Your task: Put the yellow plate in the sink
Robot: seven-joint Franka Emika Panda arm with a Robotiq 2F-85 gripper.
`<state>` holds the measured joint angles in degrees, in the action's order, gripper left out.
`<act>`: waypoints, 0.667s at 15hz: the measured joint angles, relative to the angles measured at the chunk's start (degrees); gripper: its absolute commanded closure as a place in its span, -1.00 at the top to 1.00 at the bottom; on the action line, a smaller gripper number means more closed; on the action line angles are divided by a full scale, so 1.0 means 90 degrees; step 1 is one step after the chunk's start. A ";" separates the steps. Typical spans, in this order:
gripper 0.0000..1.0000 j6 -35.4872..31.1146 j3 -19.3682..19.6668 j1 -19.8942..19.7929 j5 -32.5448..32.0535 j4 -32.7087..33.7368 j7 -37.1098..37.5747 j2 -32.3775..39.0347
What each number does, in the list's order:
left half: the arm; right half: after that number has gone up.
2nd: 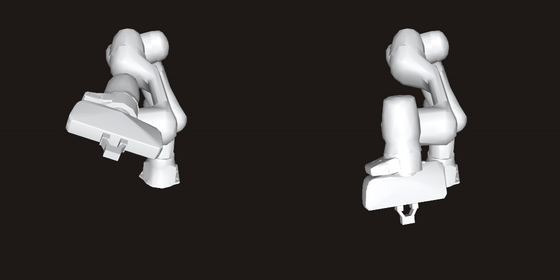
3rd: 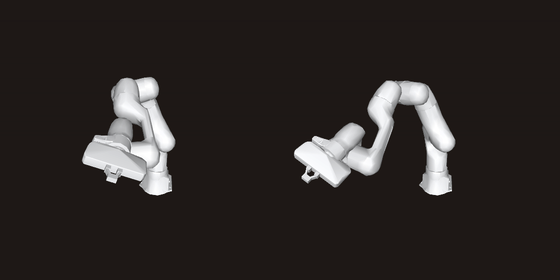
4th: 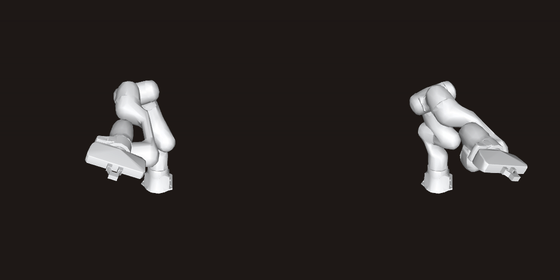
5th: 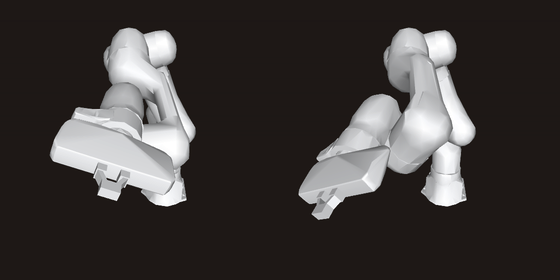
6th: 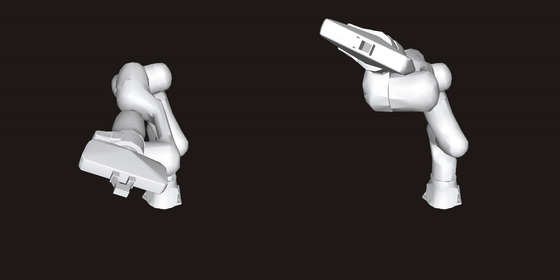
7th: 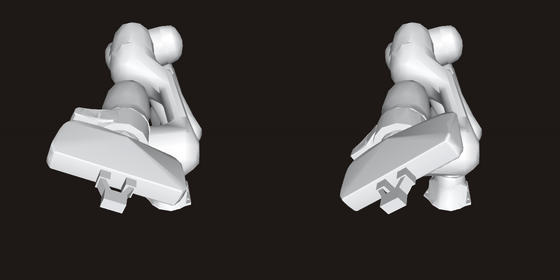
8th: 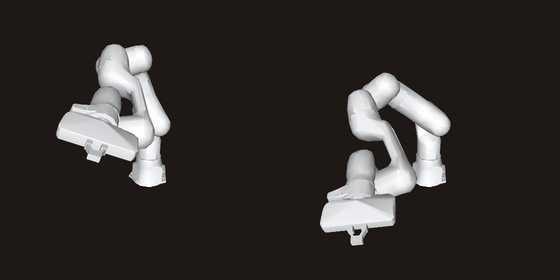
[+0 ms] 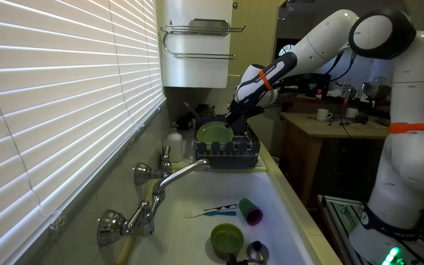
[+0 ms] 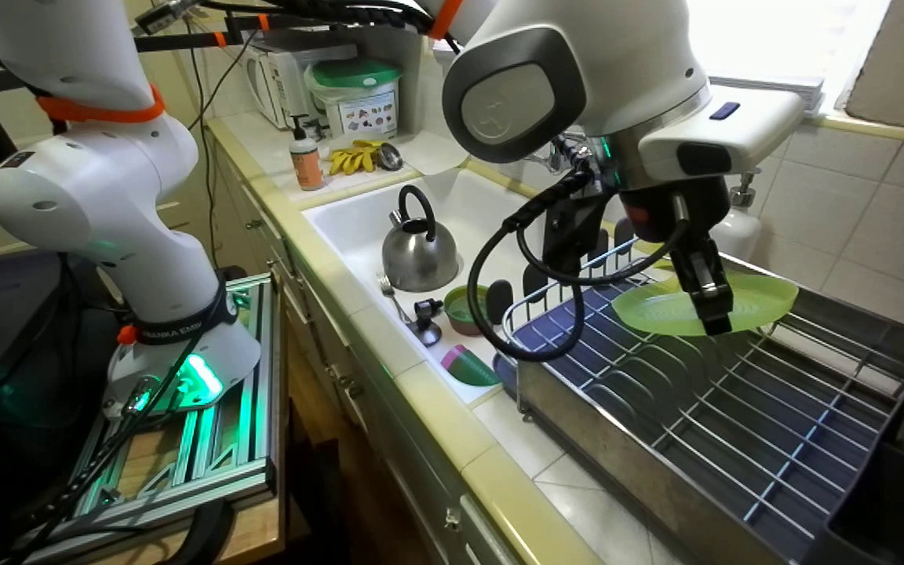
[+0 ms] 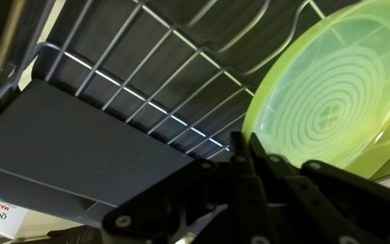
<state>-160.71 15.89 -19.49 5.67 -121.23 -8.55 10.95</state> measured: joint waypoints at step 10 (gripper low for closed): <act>-0.98 0.0060 -0.0209 -0.0020 0.1027 -0.0299 -0.0905 -0.0951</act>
<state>-160.16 14.01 -19.67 14.91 -123.92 -16.70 2.39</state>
